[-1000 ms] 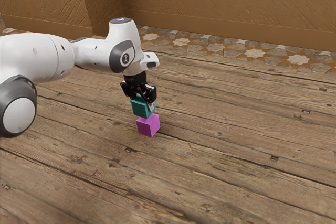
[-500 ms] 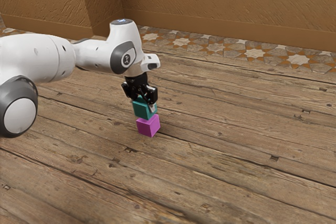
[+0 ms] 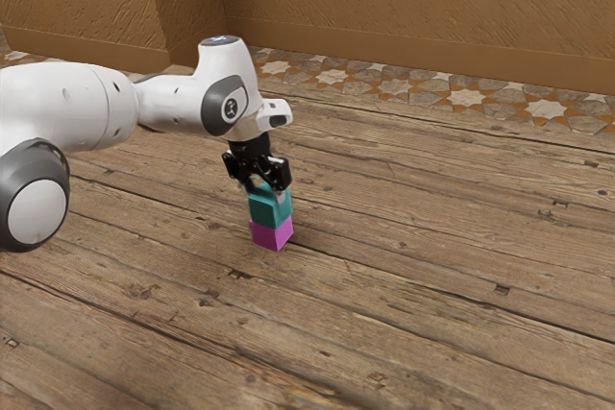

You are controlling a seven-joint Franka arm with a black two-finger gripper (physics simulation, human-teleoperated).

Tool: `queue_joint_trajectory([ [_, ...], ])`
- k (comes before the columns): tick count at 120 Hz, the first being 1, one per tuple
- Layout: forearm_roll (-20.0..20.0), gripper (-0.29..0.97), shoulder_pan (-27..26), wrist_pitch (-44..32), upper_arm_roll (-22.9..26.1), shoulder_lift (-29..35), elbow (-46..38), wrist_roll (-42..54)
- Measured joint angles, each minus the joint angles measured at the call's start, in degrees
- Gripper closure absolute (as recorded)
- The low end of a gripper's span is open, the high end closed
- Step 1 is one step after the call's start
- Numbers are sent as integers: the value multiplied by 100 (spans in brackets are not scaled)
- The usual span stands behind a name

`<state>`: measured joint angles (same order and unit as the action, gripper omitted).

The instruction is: Pick up the blue block with one arm, and put the blue block on the pink block with one arm

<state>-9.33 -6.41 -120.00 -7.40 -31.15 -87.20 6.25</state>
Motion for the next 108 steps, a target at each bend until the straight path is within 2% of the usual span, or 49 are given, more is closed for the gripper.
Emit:
queue_joint_trajectory([
  [16,-49,12,7,8,-31,17,18,33],
  [31,-91,6,8,91,-41,287,403,52],
  [47,-166,3,-11,615,-12,1450,432,73],
  [57,136,2,-12,1293,3,2070,449,81],
  [79,478,1,-11,2103,2,2160,455,86],
  [108,764,0,-9,2499,-15,2157,456,88],
])
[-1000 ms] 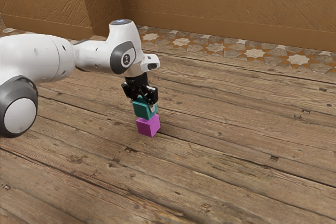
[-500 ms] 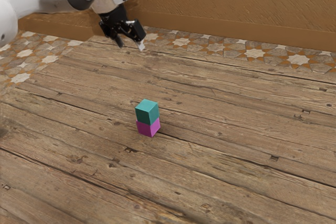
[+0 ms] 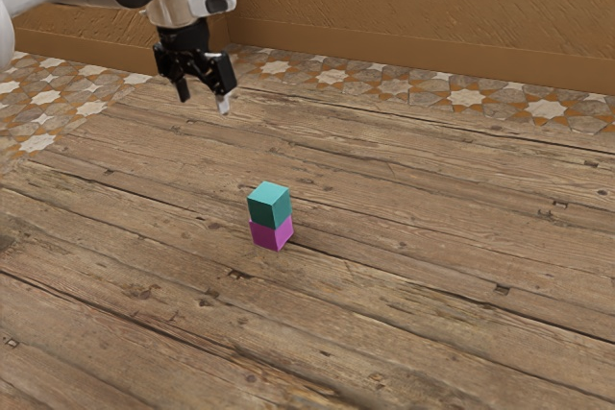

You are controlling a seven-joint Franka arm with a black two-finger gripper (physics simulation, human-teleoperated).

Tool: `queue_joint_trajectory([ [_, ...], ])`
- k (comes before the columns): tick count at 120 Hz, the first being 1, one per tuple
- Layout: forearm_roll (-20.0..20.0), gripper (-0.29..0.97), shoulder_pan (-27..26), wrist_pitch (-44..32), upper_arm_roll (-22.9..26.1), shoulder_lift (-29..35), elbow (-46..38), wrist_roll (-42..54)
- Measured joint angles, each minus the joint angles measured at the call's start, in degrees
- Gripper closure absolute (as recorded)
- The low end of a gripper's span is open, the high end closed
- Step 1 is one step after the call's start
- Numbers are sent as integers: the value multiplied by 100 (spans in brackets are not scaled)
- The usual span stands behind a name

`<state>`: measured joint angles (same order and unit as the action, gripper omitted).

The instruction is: Pick up the blue block with one arm, and put the blue block on the pink block with one arm

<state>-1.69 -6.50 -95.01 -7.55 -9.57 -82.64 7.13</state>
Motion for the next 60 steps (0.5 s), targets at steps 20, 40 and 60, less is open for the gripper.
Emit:
queue_joint_trajectory([
  [20,86,0,-1,98,20,-4,-8,-1],
  [40,114,0,-8,137,26,-7,-14,-7],
  [60,212,0,-10,158,40,-11,-24,-27],
])
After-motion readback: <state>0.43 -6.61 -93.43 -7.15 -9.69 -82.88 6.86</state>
